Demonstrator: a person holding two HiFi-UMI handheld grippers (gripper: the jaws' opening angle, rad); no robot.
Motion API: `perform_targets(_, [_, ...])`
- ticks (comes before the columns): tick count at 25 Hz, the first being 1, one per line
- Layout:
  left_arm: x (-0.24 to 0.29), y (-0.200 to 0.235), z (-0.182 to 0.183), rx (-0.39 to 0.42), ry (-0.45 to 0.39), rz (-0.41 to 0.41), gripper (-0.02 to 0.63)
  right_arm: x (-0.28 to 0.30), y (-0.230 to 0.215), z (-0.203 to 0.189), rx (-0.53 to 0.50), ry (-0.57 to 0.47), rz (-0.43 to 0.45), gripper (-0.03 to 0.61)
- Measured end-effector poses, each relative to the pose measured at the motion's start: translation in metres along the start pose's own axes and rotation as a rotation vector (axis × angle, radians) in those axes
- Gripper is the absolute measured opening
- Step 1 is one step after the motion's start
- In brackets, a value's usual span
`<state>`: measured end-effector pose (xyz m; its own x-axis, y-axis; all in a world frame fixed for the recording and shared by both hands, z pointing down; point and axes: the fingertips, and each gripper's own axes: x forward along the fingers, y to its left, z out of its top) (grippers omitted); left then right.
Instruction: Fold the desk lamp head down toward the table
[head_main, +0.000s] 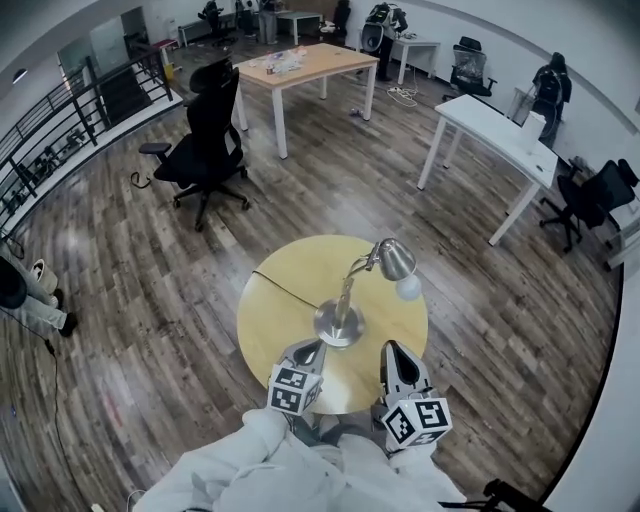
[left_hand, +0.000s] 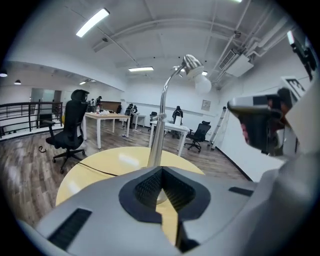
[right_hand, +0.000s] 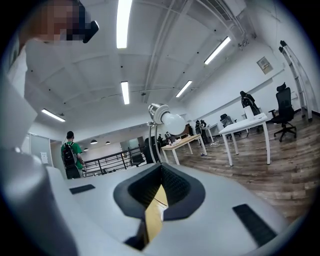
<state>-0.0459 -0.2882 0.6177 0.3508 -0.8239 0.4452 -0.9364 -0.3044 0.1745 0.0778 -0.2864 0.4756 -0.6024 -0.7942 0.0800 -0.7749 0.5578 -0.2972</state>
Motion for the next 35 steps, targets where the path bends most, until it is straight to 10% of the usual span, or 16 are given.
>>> perform_targets(6, [0.073,0.038,-0.045,0.11,0.154,-0.024,-0.002,0.01,0.027,0.066,-0.041,-0.029,0.052,0.014])
perform_targets(11, [0.113,0.053,-0.059,0.107,0.236,-0.051,-0.002,0.041,0.032,0.149,-0.265,0.004,0.087,0.038])
perform_targets(14, [0.123,0.056,-0.071,0.108,0.277,-0.053,-0.002,0.071,0.031,0.154,-0.387,0.12,0.108,0.174])
perform_targets(22, [0.128,0.055,-0.075,0.098,0.281,-0.084,-0.002,0.121,0.042,0.139,-0.645,0.406,0.176,0.192])
perform_targets(35, [0.132,0.052,-0.069,0.154,0.287,-0.079,-0.002,0.07,-0.035,0.105,-0.524,0.588,0.083,0.19])
